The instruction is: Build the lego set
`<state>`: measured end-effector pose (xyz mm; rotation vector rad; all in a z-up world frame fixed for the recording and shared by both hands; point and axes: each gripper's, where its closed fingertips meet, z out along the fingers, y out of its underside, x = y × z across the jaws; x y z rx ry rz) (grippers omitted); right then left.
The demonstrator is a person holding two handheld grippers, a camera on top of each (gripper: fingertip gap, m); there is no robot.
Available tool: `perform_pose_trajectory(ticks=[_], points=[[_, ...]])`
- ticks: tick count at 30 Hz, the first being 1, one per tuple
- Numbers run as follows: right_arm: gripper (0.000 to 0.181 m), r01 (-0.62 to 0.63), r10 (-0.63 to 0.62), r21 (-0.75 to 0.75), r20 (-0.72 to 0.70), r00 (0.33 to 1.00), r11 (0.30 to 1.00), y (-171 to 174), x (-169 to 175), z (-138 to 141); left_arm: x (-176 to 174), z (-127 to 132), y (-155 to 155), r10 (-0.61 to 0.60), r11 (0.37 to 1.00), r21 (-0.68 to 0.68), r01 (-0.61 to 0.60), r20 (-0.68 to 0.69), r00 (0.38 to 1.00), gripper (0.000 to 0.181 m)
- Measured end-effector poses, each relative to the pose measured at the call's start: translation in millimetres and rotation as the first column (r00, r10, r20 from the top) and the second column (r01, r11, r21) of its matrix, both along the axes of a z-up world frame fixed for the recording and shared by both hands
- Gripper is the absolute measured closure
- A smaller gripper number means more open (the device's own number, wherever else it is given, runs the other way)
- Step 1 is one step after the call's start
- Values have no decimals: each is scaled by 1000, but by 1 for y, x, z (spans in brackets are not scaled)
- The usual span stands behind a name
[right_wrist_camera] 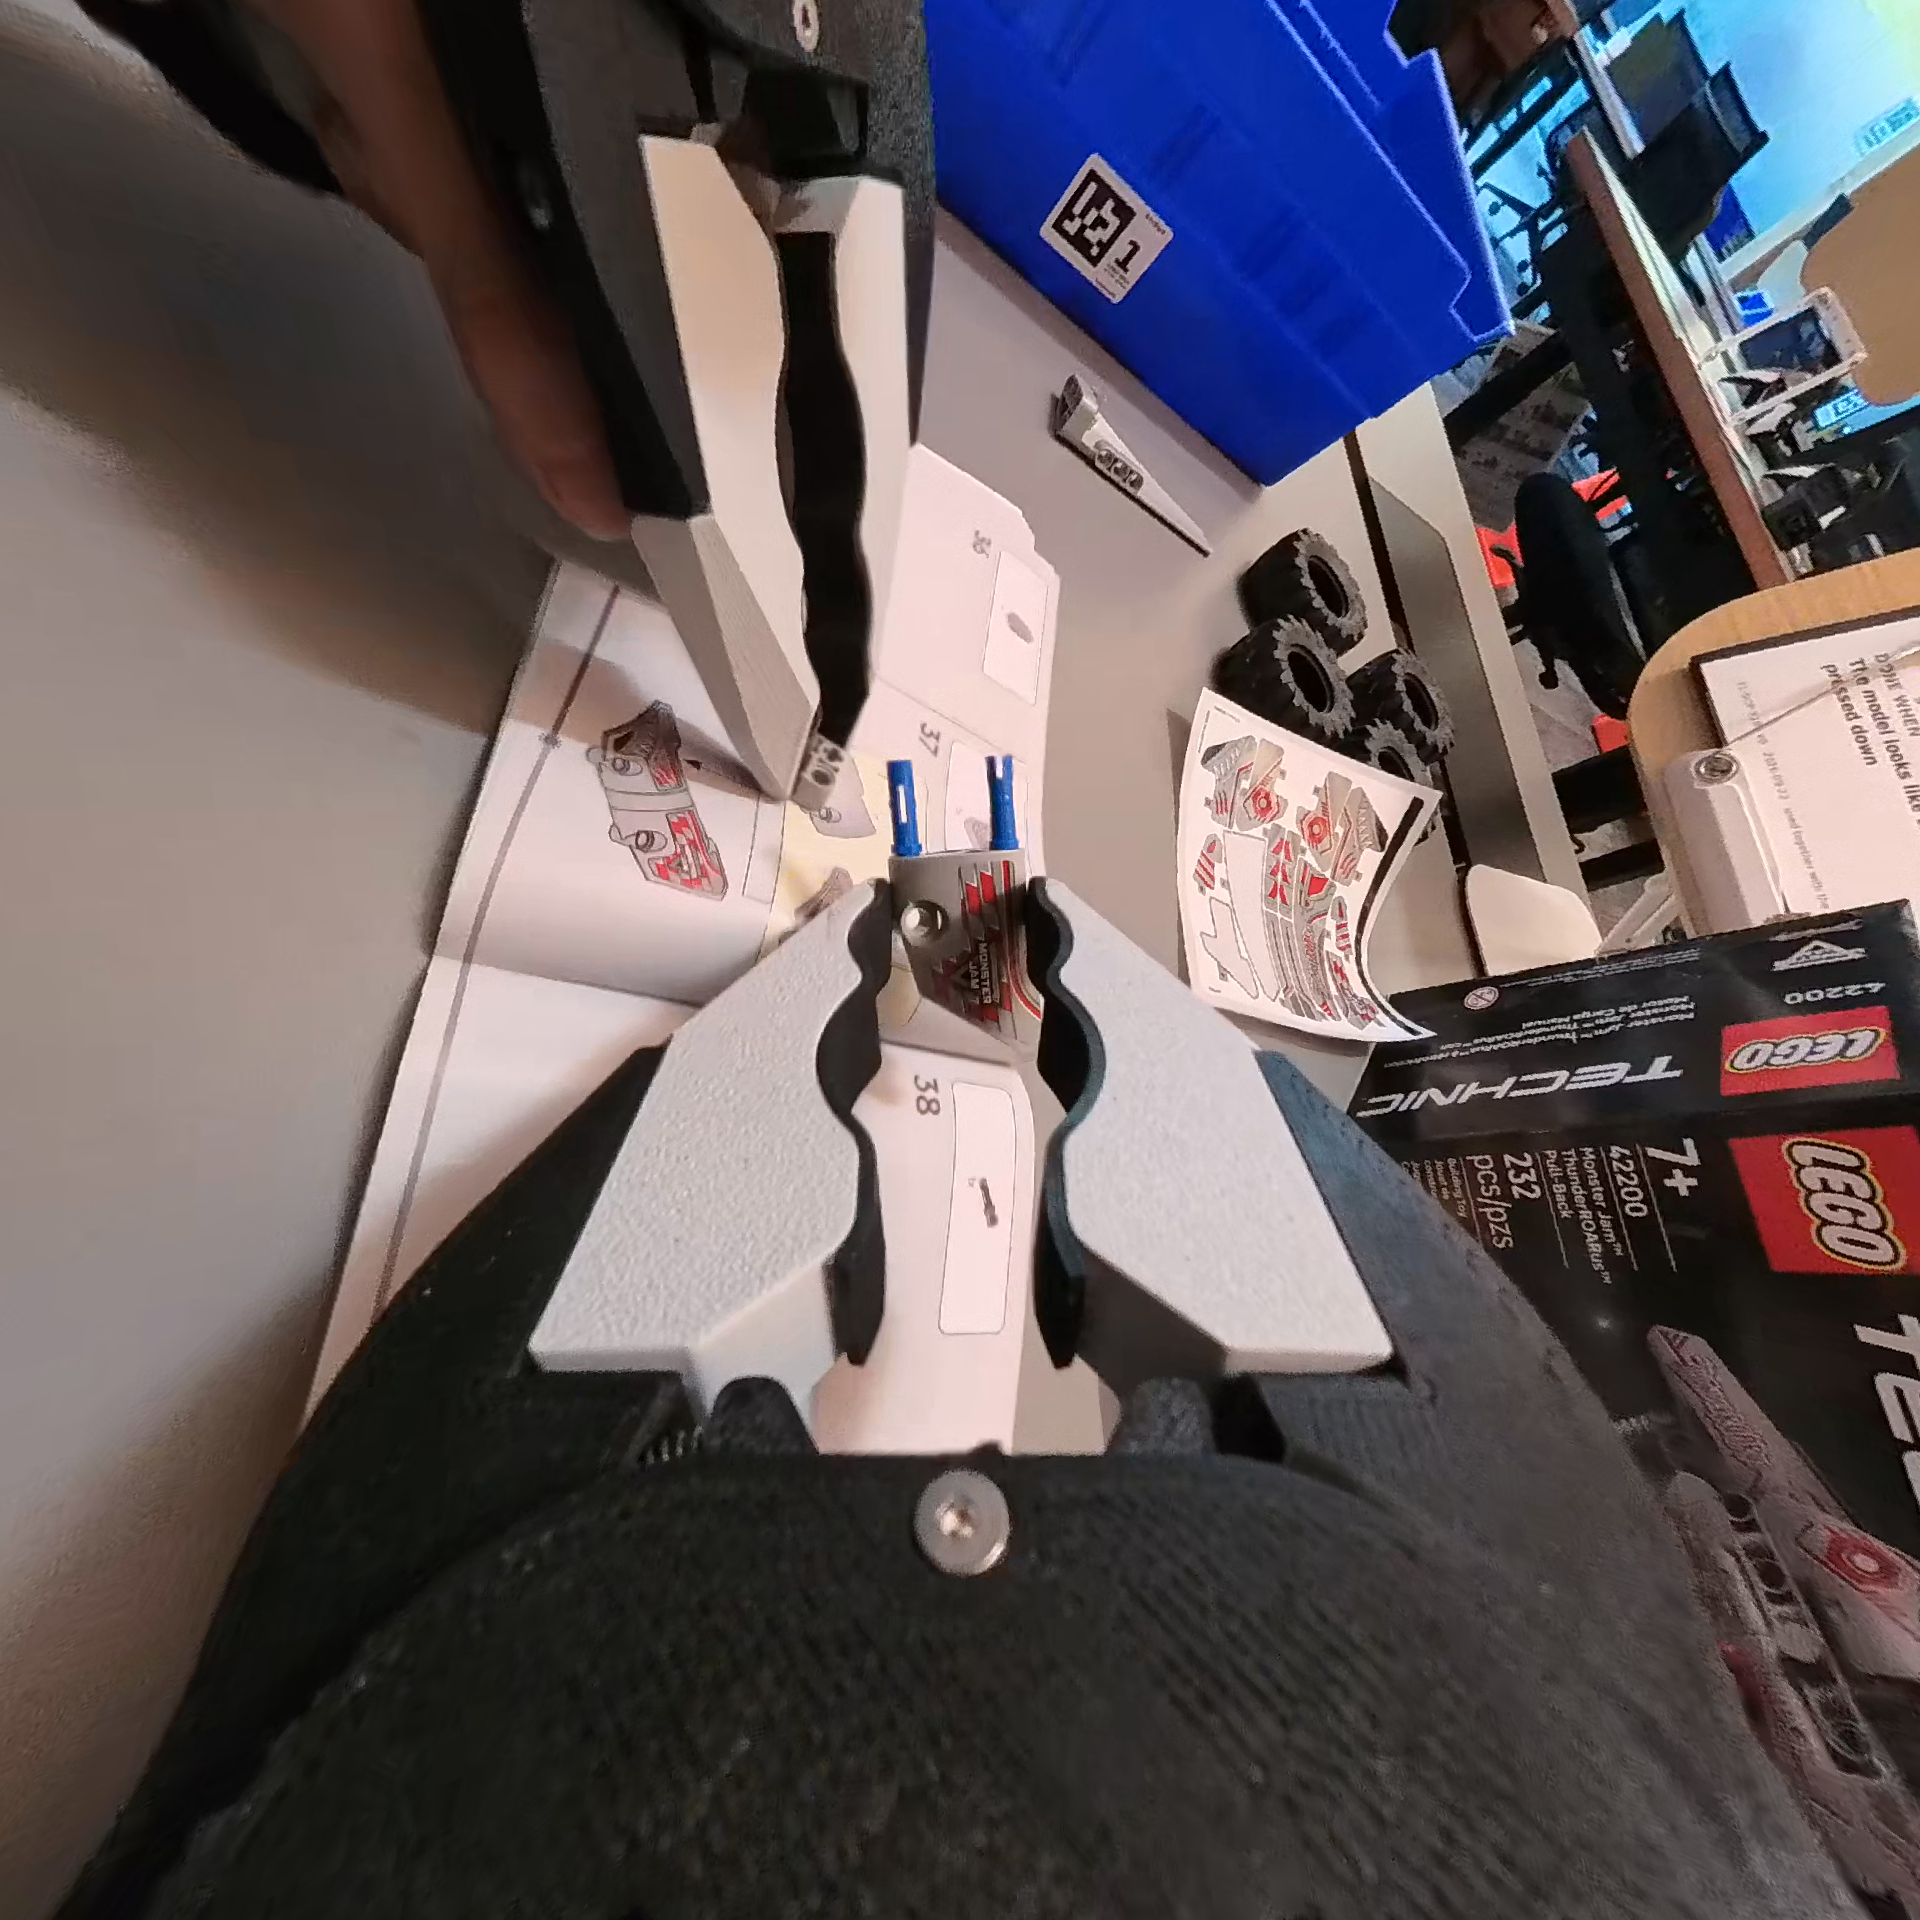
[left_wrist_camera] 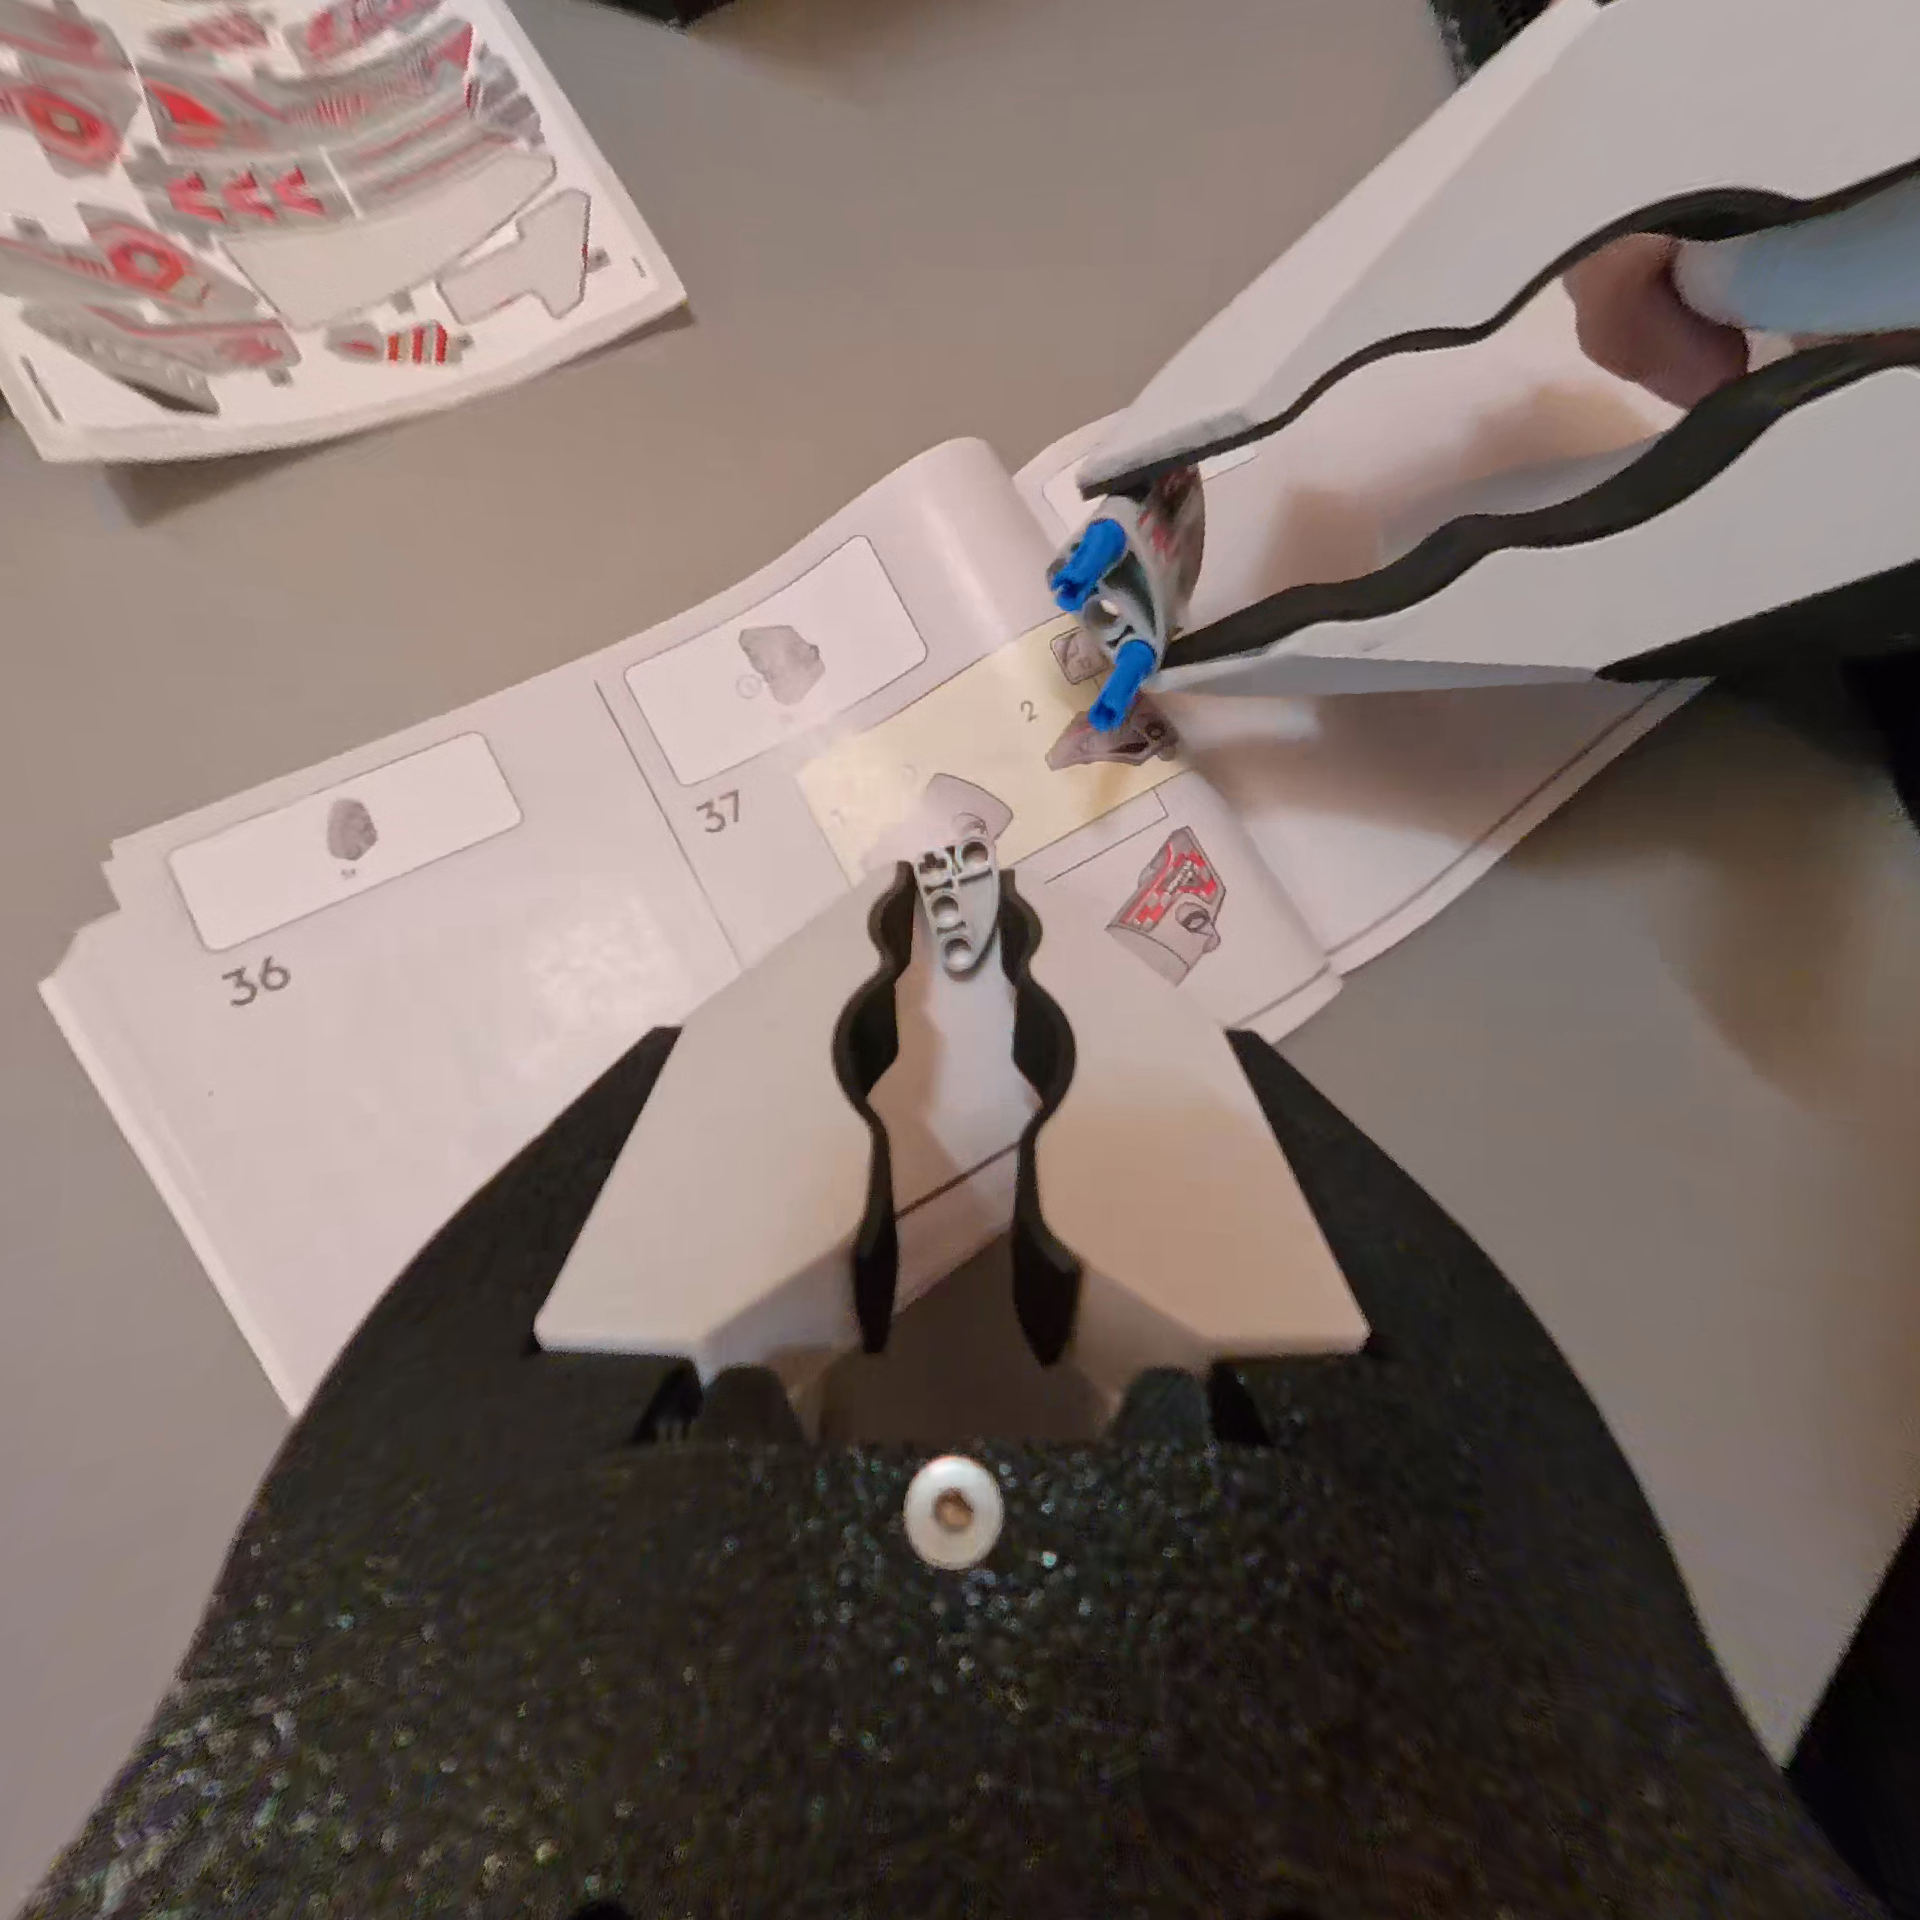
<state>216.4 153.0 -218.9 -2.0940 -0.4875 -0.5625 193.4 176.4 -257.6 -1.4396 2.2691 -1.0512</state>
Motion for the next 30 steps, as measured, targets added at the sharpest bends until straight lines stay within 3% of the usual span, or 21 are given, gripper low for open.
perform_pose_trajectory(ticks=[1,4,7,12,19,26,30], points=[[158,4,-4,15,-7,1000,1000,2,1,1,3,2,1,-9,1000,-1,10,35,999,169],[158,41,-40,104,-13,999,994,7,6,10,16,27,4,-18,997,-66,32,200,980,169],[158,87,-77,207,-58,995,974,11,12,22,22,72,4,-6,983,-171,67,337,942,169],[158,168,-179,438,-19,984,883,6,28,61,30,117,0,-15,965,-222,137,477,879,168],[158,213,-317,460,162,934,862,4,39,71,34,127,-8,29,940,-300,161,543,840,169],[159,215,-365,443,287,886,870,10,38,72,37,125,-5,103,940,-327,93,534,839,169],[159,201,-359,435,318,877,877,13,33,74,37,126,-5,141,908,-407,94,510,849,169]])
